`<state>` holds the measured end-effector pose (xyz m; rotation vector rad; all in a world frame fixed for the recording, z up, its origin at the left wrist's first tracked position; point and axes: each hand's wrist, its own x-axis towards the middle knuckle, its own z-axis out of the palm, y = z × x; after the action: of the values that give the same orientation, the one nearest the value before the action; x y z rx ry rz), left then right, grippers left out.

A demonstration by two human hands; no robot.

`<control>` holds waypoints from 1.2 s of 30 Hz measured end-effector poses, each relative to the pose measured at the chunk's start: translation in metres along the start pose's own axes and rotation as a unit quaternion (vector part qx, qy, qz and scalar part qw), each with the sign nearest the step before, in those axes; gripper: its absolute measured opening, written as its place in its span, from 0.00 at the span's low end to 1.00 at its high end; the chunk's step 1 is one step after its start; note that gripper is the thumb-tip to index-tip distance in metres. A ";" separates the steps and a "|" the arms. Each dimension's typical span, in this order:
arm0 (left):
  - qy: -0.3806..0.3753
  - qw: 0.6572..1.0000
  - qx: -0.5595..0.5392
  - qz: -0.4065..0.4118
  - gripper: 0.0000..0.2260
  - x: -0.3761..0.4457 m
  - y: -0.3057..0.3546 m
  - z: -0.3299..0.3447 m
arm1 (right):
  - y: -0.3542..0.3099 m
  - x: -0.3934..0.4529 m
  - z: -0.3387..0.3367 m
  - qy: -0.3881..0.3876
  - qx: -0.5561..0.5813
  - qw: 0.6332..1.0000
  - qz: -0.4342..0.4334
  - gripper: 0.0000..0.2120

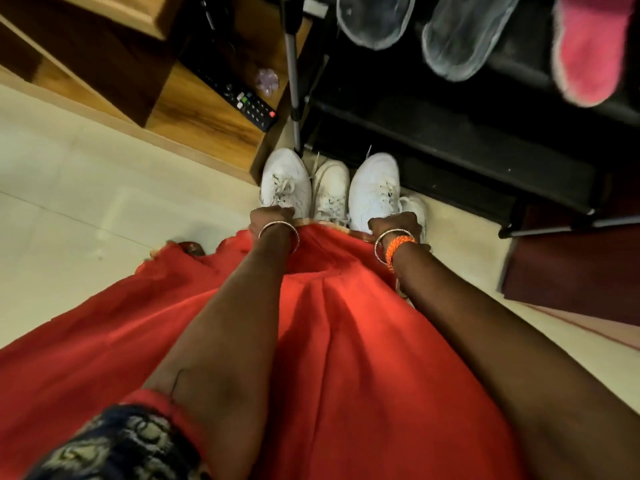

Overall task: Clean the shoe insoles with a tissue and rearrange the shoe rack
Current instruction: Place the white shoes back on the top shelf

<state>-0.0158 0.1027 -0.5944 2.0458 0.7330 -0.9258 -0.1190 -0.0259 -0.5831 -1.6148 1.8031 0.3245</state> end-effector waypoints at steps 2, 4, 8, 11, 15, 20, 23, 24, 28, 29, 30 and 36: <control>0.032 0.999 -0.007 0.025 0.18 -0.016 0.008 -0.007 | -0.003 -0.015 -0.019 -0.019 -0.002 1.000 -0.017 0.25; 0.022 0.999 -0.028 0.041 0.19 -0.033 0.014 -0.010 | 0.000 -0.020 -0.035 -0.018 -0.039 0.998 -0.052 0.24; -0.005 0.995 -0.086 0.051 0.13 -0.084 0.020 -0.018 | 0.011 -0.042 -0.068 -0.014 -0.038 0.995 -0.089 0.21; -0.058 0.989 -0.121 0.055 0.07 -0.117 0.015 -0.024 | 0.038 -0.057 -0.100 -0.012 -0.018 0.998 -0.052 0.22; -0.015 0.993 -0.094 0.066 0.10 -0.149 0.009 -0.032 | 0.080 -0.071 -0.132 -0.010 0.033 0.999 -0.021 0.17; 0.008 0.990 -0.067 0.124 0.08 -0.209 0.021 -0.037 | 0.098 -0.083 -0.176 0.032 0.079 0.996 -0.028 0.24; -0.014 0.986 -0.065 0.155 0.15 -0.240 0.033 -0.033 | 0.107 -0.086 -0.215 0.047 0.130 0.990 -0.028 0.25; -0.022 0.984 -0.053 0.168 0.15 -0.256 0.038 -0.031 | 0.109 -0.088 -0.230 0.055 0.144 0.988 -0.032 0.24; -0.019 0.972 -0.023 0.234 0.14 -0.307 0.050 -0.018 | 0.114 -0.100 -0.278 0.113 0.198 0.972 -0.057 0.21; -0.033 0.969 -0.040 0.240 0.11 -0.319 0.050 -0.012 | 0.118 -0.103 -0.289 0.130 0.212 0.967 -0.062 0.20; -0.050 0.967 -0.063 0.242 0.09 -0.328 0.049 -0.006 | 0.124 -0.106 -0.297 0.139 0.220 0.963 -0.067 0.20; -0.083 0.963 -0.162 0.199 0.09 -0.411 0.010 0.016 | 0.161 -0.137 -0.319 0.146 0.198 0.954 -0.170 0.11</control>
<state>-0.2495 0.0086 -0.2698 1.7144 0.3356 -0.6815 -0.3746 -0.0795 -0.3032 -1.6961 1.6197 -0.4289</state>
